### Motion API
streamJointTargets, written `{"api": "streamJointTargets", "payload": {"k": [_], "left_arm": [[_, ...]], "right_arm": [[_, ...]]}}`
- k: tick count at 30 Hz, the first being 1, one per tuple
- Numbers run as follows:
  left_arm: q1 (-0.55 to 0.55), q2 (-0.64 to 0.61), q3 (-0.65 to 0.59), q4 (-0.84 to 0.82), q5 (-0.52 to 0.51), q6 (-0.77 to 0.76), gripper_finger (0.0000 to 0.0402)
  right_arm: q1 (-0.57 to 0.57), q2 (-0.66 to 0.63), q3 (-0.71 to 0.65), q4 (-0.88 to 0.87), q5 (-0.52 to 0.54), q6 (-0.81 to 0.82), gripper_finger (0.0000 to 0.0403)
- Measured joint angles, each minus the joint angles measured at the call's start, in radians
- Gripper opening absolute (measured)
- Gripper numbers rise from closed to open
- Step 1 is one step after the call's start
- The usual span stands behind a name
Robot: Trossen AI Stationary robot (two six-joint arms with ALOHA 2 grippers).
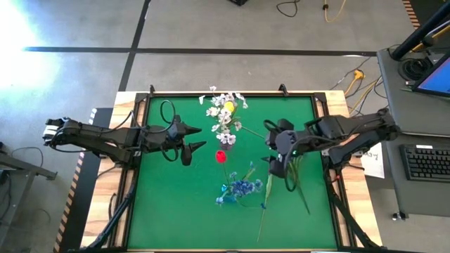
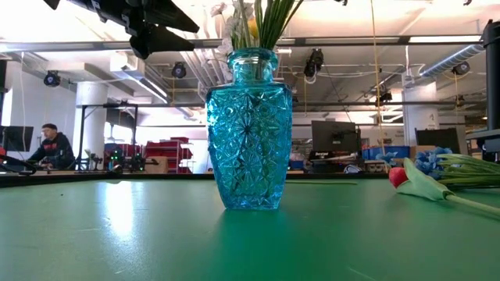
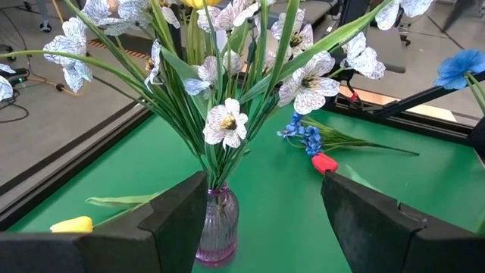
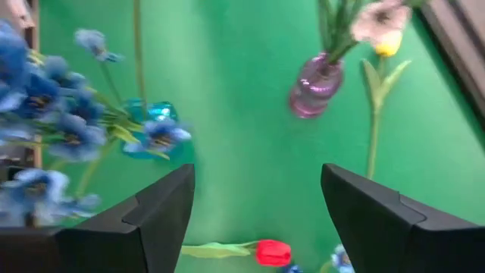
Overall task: Sort flowers into vase by color
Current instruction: Put the yellow flower into the violet vase
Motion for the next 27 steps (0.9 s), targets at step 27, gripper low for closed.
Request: {"api": "streamJointTargets", "payload": {"k": [27], "left_arm": [[0.000,-0.075,0.000,-0.068,0.000,0.019,0.0247]], "right_arm": [[-0.474,-0.147,-0.756,0.803,-0.104,-0.293,0.0253]]}}
